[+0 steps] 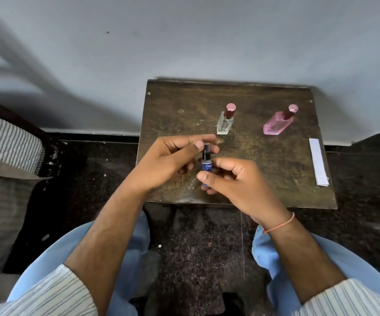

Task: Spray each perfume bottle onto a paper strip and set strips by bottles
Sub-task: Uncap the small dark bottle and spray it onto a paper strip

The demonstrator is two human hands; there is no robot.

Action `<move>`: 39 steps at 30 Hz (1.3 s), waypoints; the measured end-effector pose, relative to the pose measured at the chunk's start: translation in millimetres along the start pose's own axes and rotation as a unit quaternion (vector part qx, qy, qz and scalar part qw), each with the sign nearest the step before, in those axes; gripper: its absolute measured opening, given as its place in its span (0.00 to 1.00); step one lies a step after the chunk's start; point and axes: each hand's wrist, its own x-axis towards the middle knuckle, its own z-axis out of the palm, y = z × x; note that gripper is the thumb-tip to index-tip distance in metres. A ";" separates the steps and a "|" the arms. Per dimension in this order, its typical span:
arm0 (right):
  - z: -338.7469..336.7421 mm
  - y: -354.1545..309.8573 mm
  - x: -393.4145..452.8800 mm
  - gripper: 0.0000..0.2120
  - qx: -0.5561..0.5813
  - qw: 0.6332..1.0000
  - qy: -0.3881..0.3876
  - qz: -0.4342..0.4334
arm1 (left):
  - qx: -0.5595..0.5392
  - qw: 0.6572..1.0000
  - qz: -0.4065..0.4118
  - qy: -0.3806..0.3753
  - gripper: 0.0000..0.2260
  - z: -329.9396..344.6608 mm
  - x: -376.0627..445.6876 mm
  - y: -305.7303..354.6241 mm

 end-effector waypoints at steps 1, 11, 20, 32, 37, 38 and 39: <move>-0.9 -1.2 1.0 0.08 0.003 1.000 -0.005 0.000 | -0.011 1.000 -0.002 -0.001 0.13 -0.9 0.0 -1.1; -6.8 1.3 -2.0 0.05 0.033 0.999 -0.012 0.016 | -0.051 0.999 -0.010 0.008 0.09 4.6 4.5 -10.5; -7.5 0.8 -2.6 0.06 -0.003 1.000 0.021 0.010 | -0.089 0.995 -0.019 0.043 0.10 16.9 4.5 -13.7; -6.1 1.6 -1.6 0.07 -0.018 0.999 0.043 0.020 | -0.052 0.997 -0.009 0.058 0.11 16.9 6.8 -13.6; -6.6 -3.7 -4.7 0.06 0.028 0.998 -0.003 0.051 | -0.025 0.998 -0.063 -0.009 0.13 5.7 3.2 -10.5; -6.5 -4.3 -4.6 0.07 0.031 0.998 -0.005 0.055 | -0.022 0.998 -0.060 -0.007 0.13 6.4 2.5 -8.9; -6.3 -4.5 -4.3 0.07 0.032 0.998 -0.003 0.057 | -0.019 0.998 -0.055 -0.002 0.13 8.1 2.0 -7.1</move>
